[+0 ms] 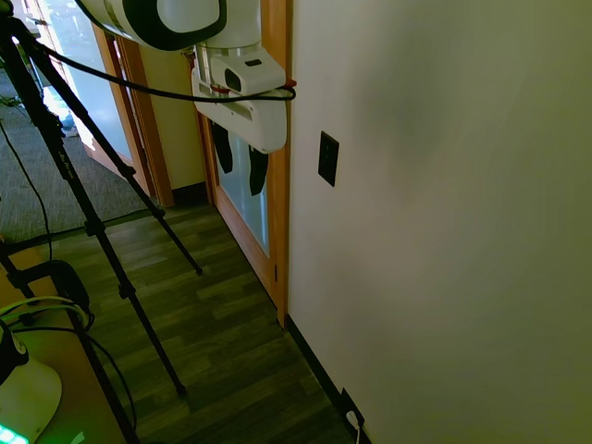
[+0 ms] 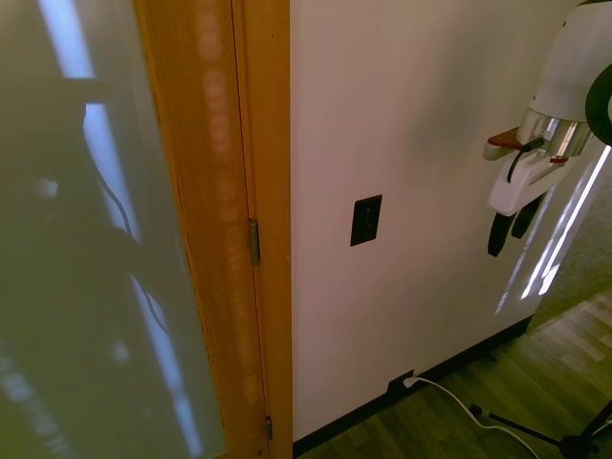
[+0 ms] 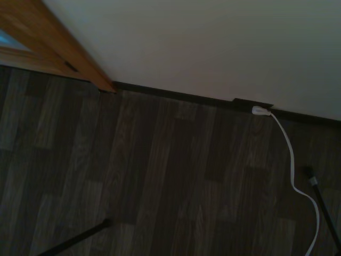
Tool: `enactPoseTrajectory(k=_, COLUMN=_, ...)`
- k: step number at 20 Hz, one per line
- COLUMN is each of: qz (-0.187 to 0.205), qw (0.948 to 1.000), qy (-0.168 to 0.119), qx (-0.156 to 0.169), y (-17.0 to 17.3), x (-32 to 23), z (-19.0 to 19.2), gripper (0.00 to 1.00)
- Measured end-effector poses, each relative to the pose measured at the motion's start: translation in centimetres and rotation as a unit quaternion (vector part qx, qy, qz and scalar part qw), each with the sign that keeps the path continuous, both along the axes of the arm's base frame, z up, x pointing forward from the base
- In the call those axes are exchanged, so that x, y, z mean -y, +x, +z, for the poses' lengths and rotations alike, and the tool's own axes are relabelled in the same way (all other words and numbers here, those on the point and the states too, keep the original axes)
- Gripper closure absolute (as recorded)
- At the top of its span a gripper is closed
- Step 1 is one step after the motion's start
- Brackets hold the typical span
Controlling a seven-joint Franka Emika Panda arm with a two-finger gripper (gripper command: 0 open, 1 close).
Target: Turn on the light
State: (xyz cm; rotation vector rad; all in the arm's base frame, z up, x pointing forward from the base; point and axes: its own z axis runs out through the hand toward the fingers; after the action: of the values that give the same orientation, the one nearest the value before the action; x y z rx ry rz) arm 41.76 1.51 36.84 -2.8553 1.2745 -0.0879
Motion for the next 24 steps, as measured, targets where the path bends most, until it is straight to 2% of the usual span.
enactPoseTrajectory(k=2, qz=0.000, qw=1.0000, qy=0.000, qx=0.002, y=0.1, x=-0.1, z=0.0, gripper=0.00)
enactPoseTrajectory(k=7, qz=-0.008, qw=0.9977, qy=0.007, qx=0.067, y=1.9, x=-2.7, z=-0.4, gripper=0.00)
enactPoseTrajectory(k=12, qz=-0.037, qw=0.9909, qy=-0.004, qx=0.129, y=4.6, x=-5.4, z=-2.2, gripper=0.00)
enactPoseTrajectory(k=17, qz=-0.061, qw=0.9812, qy=-0.013, qx=0.182, y=9.1, x=-5.1, z=-3.1, gripper=0.00)
enactPoseTrajectory(k=21, qz=-0.070, qw=0.9758, qy=-0.018, qx=0.206, y=12.1, x=-5.3, z=-4.8, gripper=0.00)
enactPoseTrajectory(k=24, qz=-0.075, qw=0.9736, qy=-0.025, qx=0.214, y=13.8, x=-5.5, z=-6.1, gripper=0.00)
